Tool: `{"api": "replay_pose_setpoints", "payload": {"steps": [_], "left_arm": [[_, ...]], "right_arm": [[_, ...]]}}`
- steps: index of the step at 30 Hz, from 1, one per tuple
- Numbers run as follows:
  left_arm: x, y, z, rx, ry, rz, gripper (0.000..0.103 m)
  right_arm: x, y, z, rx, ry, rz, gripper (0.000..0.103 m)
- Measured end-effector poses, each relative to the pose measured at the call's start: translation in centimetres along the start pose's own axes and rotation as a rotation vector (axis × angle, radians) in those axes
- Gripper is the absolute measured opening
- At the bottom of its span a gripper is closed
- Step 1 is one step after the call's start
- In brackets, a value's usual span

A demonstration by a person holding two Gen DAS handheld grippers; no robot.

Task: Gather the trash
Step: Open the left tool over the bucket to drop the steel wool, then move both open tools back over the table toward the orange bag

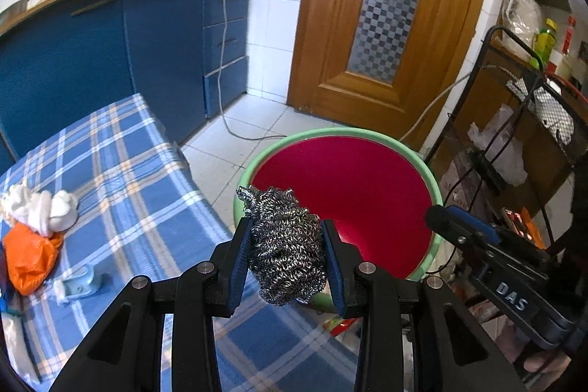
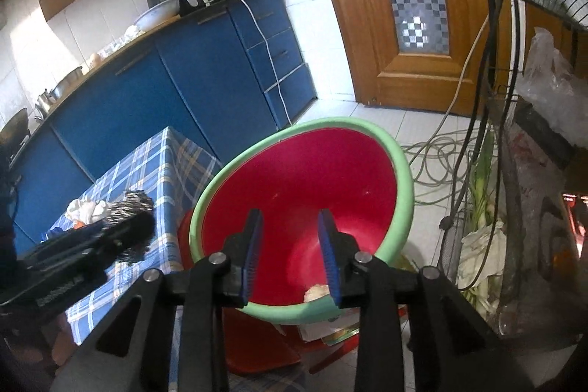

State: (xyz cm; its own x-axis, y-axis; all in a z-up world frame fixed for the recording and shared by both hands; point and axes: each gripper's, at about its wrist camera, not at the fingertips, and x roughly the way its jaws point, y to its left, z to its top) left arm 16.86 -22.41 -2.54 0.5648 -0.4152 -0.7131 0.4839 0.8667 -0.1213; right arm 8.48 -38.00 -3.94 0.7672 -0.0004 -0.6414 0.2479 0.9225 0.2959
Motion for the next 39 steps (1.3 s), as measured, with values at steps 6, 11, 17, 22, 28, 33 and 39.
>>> {"api": "replay_pose_setpoints", "payload": {"steps": [6,11,17,22,28,33,39], "left_arm": [[1.5,-0.9,0.7,0.027,0.018,-0.014,0.039],[2.3,-1.4,1.1,0.039,0.023,-0.008,0.046],[2.5,-1.1,1.2,0.017,0.013,-0.007,0.06],[1.9,-1.0,1.3,0.013,0.003,0.002,0.06],[0.5,-0.7,1.1,-0.005,-0.011,0.001,0.06],[-1.6,-0.1,0.8,-0.033,-0.041,0.013,0.06],[-4.2,1.0,0.2,-0.074,-0.064,0.035,0.06]], "right_arm": [[-0.7,-0.4,0.1,0.015,-0.024,-0.012,0.032],[-0.9,-1.0,0.1,0.03,-0.027,-0.023,0.032],[-1.0,-1.7,0.0,0.046,-0.026,-0.028,0.032],[-1.1,-1.9,-0.1,0.051,-0.026,-0.025,0.033],[-1.5,-1.5,-0.1,0.049,-0.032,-0.016,0.036],[-2.1,-0.8,-0.2,0.039,-0.04,-0.004,0.037],[-3.0,0.6,-0.4,0.016,-0.046,0.02,0.045]]}}
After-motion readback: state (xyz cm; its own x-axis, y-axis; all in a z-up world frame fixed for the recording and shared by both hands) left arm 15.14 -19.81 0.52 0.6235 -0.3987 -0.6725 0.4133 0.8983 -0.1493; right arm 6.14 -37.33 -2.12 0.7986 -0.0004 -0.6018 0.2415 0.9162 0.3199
